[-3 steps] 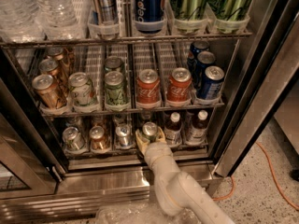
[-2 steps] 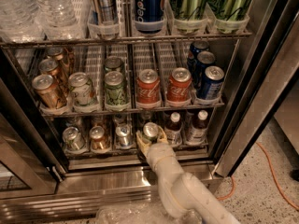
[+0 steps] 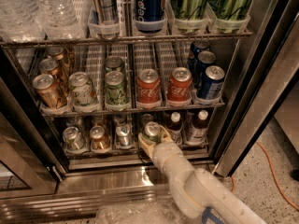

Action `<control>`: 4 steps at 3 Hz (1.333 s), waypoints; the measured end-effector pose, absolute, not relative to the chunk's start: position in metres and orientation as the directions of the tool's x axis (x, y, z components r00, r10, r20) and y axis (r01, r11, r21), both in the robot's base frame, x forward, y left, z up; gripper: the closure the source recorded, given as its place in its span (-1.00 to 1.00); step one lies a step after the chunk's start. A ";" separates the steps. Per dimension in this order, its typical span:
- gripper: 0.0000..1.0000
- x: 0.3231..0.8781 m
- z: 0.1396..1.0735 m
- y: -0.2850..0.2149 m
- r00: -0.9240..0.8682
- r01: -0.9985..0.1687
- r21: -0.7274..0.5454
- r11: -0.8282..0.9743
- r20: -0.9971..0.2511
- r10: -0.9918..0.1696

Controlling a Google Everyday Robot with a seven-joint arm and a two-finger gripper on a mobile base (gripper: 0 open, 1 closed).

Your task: Pick green can from bottom shelf of fridge

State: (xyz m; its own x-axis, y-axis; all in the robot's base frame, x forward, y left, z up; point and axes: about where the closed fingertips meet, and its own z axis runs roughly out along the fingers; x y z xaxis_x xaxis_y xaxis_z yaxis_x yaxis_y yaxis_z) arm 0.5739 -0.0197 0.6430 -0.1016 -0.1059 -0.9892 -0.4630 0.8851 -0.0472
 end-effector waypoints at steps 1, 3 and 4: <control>1.00 0.559 0.654 -0.023 -0.088 -0.541 -0.072 0.838 -0.986 -0.141; 1.00 0.532 0.647 -0.039 -0.117 -0.670 -0.045 0.741 -0.979 -0.165; 1.00 0.517 0.644 -0.046 -0.130 -0.725 -0.015 0.689 -0.979 -0.159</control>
Offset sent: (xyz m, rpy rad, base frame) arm -0.0574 -0.0065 0.0294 0.0199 -0.0125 0.3483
